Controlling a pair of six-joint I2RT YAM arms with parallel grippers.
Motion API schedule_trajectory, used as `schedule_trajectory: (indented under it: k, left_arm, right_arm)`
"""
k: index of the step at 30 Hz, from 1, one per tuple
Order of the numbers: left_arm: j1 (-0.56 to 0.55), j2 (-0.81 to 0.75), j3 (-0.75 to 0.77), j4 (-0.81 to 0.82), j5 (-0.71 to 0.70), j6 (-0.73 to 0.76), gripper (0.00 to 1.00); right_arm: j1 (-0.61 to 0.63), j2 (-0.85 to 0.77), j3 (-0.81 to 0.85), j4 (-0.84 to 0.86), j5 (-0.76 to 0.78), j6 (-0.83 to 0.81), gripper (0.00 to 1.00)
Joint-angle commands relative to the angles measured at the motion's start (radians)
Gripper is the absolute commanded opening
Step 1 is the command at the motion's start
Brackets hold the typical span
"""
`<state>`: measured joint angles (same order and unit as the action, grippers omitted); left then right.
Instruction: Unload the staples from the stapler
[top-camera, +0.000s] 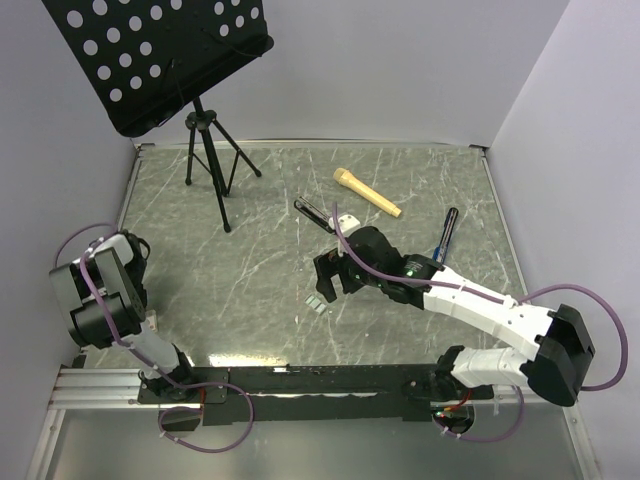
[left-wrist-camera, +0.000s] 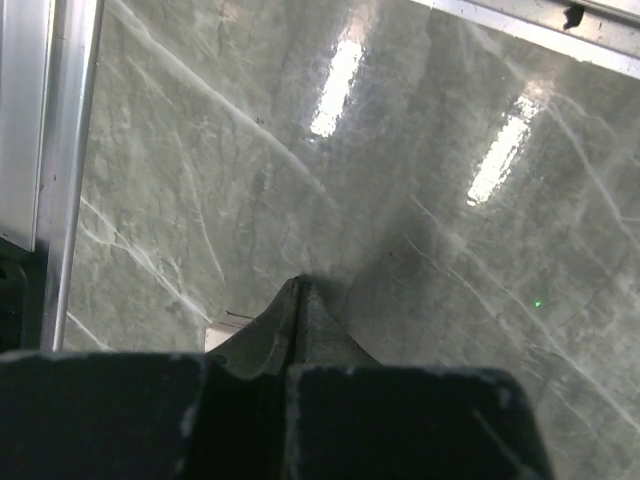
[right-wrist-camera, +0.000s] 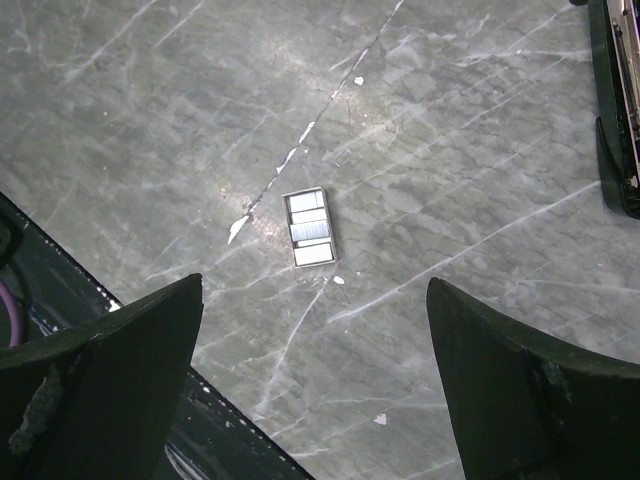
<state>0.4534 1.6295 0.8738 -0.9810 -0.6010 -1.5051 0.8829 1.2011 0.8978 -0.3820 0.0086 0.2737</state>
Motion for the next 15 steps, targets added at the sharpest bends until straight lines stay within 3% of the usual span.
schedule_trajectory:
  k: [1, 7, 15]
  left_arm:
    - [0.01, -0.003, -0.018, 0.042, 0.064, 0.036, 0.01]
    - [0.01, -0.022, -0.047, 0.041, 0.159, 0.075, 0.01]
    - [-0.053, -0.244, -0.18, 0.077, 0.366, 0.085, 0.01]
  right_arm:
    - [-0.005, -0.04, 0.029, 0.0, -0.004, 0.016, 1.0]
    - [-0.007, -0.051, 0.018, 0.002, -0.002, 0.024, 1.0]
    - [-0.005, -0.066, -0.005, 0.028, -0.002, 0.033, 1.0]
